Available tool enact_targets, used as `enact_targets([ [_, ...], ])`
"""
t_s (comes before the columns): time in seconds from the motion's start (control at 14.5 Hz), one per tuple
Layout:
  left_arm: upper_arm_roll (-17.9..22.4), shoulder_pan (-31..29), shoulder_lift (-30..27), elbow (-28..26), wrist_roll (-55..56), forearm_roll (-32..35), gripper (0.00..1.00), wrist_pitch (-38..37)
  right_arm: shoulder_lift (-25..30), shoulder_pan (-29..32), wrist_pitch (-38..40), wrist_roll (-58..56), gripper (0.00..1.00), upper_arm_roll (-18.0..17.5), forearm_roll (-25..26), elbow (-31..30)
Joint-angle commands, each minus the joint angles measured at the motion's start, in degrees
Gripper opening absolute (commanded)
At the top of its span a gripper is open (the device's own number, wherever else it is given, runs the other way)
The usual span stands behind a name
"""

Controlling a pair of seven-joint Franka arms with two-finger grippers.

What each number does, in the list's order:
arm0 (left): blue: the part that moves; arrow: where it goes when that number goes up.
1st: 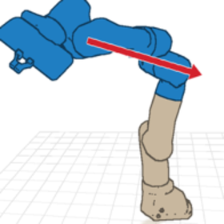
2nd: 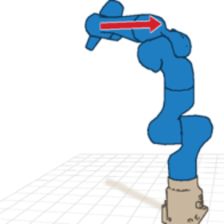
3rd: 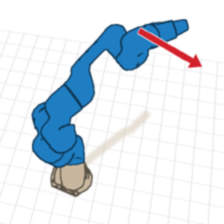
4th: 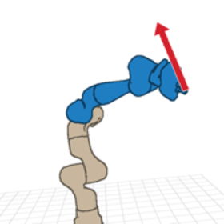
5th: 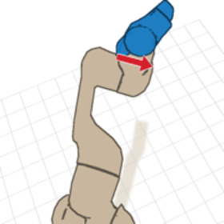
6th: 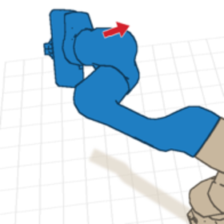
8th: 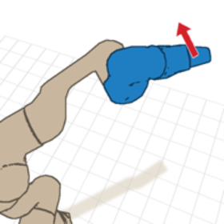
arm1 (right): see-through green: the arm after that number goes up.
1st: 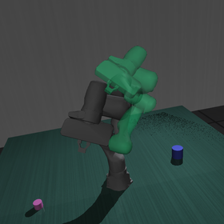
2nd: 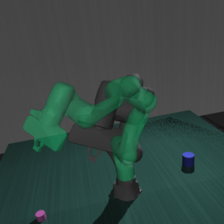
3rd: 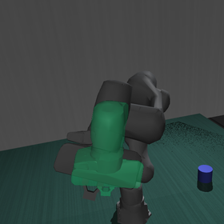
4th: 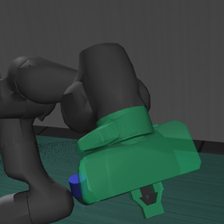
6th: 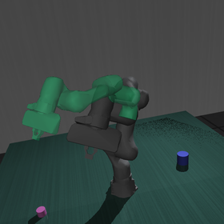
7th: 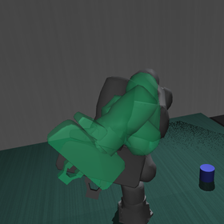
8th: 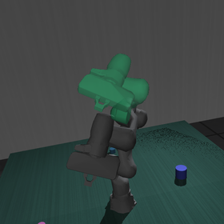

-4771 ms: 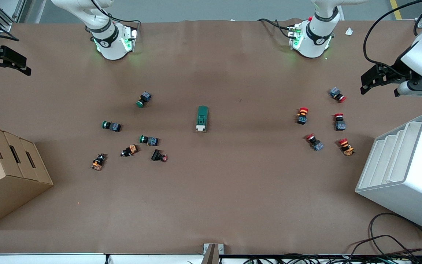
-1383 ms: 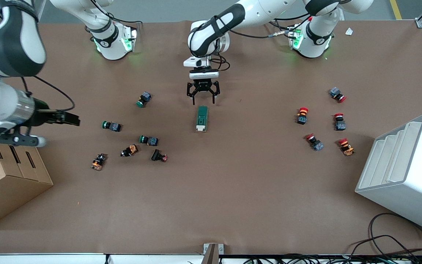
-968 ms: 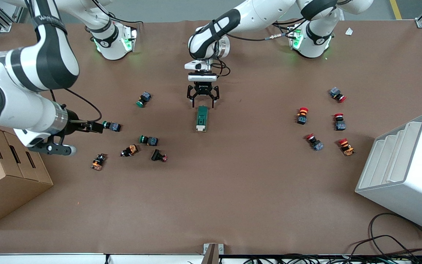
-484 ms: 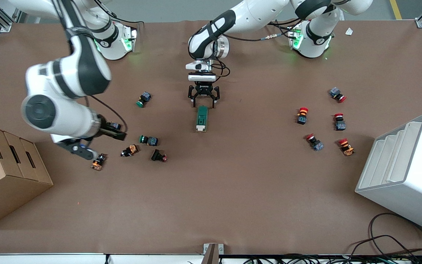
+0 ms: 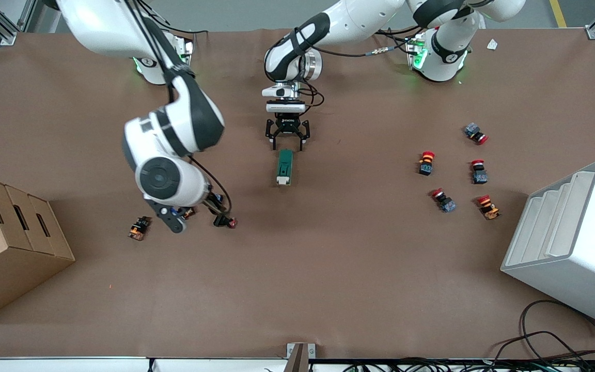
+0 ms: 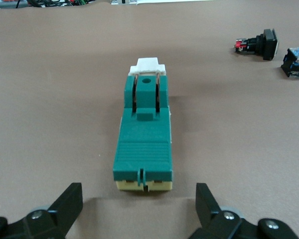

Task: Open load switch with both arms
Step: 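Reach the right gripper toward the switch while the left gripper holds it, then position the right gripper above the white lever of the switch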

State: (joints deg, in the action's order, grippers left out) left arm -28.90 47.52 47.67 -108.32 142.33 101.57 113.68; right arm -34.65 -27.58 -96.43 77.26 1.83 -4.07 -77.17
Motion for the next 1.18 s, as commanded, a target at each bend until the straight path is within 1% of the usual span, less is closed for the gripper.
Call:
enact_targets([
  [0.0, 0.34, 0.91, 0.67, 0.57, 1.46, 1.61, 1.0, -0.65, -4.28, -1.42, 0.46, 10.86, 1.0, 0.36, -4.08, 5.09],
  [0.14, 0.34, 0.73, 0.75, 0.48, 2.16, 3.19, 1.0, -0.65, -5.42, -1.16, -2.43, 16.67, 1.0, 0.36, -9.7, 4.92],
  [0.21, 0.34, 0.73, 1.02, 0.48, 2.95, 3.71, 1.0, -0.65, -6.04, -1.16, -3.05, 18.61, 1.0, 0.36, -10.95, 5.01],
  [0.35, 0.42, 0.73, 1.28, 0.39, 3.22, 4.77, 1.0, -0.65, -7.45, -1.77, -3.94, 21.86, 1.0, 0.36, -11.23, 5.01],
  [0.55, 0.42, 0.65, 1.46, 0.39, 3.22, 4.86, 1.0, -0.65, -10.17, -4.49, -5.95, 27.57, 1.0, 0.36, -11.23, 4.92],
  [0.83, 1.04, 0.82, 1.55, 0.39, 3.22, 4.86, 1.0, -0.65, -13.42, -6.87, -6.4, 33.56, 1.0, 0.28, -11.49, 5.01],
  [1.11, 1.13, 0.82, 1.55, 0.39, 3.22, 4.86, 1.0, -0.65, -15.01, -8.62, -6.31, 34.79, 1.0, 0.28, -14.74, 4.75],
])
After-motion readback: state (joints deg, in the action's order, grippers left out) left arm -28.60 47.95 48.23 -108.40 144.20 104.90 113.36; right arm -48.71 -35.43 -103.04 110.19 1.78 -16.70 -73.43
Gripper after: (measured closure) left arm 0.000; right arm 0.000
